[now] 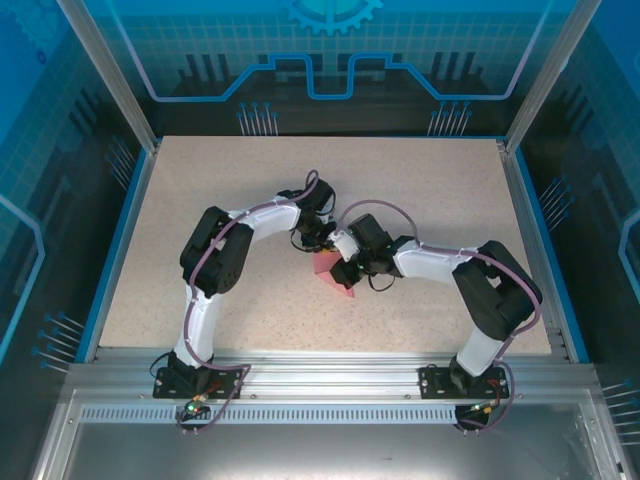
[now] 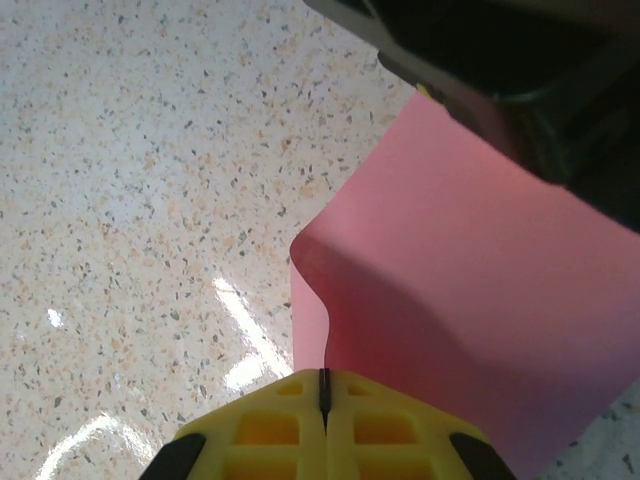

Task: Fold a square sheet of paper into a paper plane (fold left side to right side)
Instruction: Third fold the triangle at the center of the table.

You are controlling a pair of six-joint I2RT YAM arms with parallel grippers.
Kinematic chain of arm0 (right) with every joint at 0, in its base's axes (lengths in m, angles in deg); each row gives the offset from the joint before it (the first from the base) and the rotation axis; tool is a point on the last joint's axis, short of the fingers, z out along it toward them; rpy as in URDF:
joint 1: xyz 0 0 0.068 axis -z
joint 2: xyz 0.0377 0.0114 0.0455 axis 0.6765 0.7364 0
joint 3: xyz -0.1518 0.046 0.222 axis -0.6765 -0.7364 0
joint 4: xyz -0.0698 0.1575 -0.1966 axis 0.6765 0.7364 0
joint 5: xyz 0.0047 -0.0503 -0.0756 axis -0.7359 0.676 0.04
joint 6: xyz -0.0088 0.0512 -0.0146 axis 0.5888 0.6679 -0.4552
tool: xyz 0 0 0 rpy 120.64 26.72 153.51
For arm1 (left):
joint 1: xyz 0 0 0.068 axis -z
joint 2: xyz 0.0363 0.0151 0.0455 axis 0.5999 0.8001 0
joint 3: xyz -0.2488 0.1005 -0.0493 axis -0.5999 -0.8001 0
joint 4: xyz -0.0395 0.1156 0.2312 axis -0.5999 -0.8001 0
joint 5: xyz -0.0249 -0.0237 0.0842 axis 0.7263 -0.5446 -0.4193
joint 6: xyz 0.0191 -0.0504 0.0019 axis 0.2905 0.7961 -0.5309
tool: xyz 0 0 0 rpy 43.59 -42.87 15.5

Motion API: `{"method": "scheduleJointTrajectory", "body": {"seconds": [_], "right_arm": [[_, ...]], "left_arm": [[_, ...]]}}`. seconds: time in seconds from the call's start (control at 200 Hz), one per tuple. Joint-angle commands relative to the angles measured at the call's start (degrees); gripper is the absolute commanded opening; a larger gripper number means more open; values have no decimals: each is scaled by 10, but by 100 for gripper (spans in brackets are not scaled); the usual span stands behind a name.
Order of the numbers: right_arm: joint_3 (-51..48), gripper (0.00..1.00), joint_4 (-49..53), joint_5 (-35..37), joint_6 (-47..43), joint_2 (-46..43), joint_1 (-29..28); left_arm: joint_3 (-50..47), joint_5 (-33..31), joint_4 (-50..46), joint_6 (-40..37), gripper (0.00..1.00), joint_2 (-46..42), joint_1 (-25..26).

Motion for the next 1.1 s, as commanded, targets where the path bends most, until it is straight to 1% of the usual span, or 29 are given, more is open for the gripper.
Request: {"method": "scheduleJointTrajectory", "body": {"seconds": [0.0,0.295,0.45,0.585,0.765,0.915,1.095], "right_arm": [[13,4,26,-32,9,18,7],[19,4,29,-34,9,22,10],[10,4,26,-13,15,13,14],[-1,5,19,-42,11,-1,17],[-10,5,19,-33,5,0,10],[-11,5,13,-21,8,-3,10],[-28,4,9,-17,9,-5,10]], "left_arm": [[8,-9,-32,-10,22,12,8],[8,-10,-32,-11,22,14,9],[8,-12,-33,-12,22,16,10],[10,0,-30,-8,23,11,10],[17,30,-22,-5,25,-26,10],[25,33,-34,-10,26,-54,4],[12,32,-36,-10,26,-88,-7]]}}
